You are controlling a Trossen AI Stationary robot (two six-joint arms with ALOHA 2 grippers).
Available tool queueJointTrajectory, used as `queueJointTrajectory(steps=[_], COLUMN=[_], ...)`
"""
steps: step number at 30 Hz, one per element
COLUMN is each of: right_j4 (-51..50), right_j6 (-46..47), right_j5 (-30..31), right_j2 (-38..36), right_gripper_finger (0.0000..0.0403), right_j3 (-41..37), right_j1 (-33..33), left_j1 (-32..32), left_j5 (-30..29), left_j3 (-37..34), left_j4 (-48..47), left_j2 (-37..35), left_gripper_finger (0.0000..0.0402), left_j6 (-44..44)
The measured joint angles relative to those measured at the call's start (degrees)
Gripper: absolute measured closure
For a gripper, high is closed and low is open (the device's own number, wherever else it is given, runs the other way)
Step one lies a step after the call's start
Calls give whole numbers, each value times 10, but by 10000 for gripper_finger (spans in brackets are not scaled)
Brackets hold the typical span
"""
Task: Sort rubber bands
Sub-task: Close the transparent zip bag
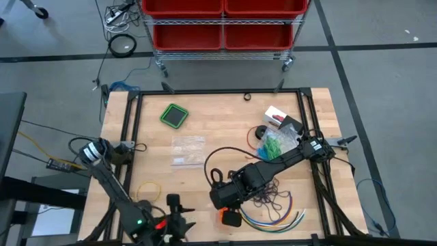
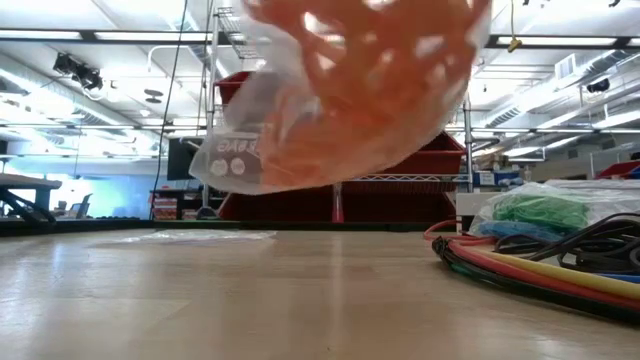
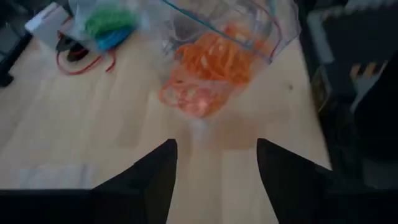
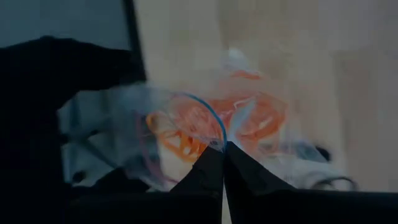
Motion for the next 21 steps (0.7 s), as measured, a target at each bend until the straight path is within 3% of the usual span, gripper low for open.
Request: queueJointTrajectory(steps=[4,8,10,17,19,21], right_j4=[45,83,84,84,89,99], right_j6=[-12,-9,-3,0,0,1], right_j5=[-57,-108,-132,-177,-180,-186], right_j2=[0,0,0,0,0,0], right_gripper_finger=[403,403,403,403,403,403], right_j3=[0,0,0,0,0,0], right_j1=[-7,-23,-33,-59,-64,-67], left_j1=[-16,-14,-12,-2,6,15], left_j5=[-88,-111,-129,-270,-271,-234], left_j3=[-107,-185,-197,-183,-181,-181], left_j4=[253,501,572,605,605,604], left_j2=[3,33,50,100,104,104], left_gripper_finger=[178,178,178,178,178,178], left_j6=[53,163,208,232,230,230])
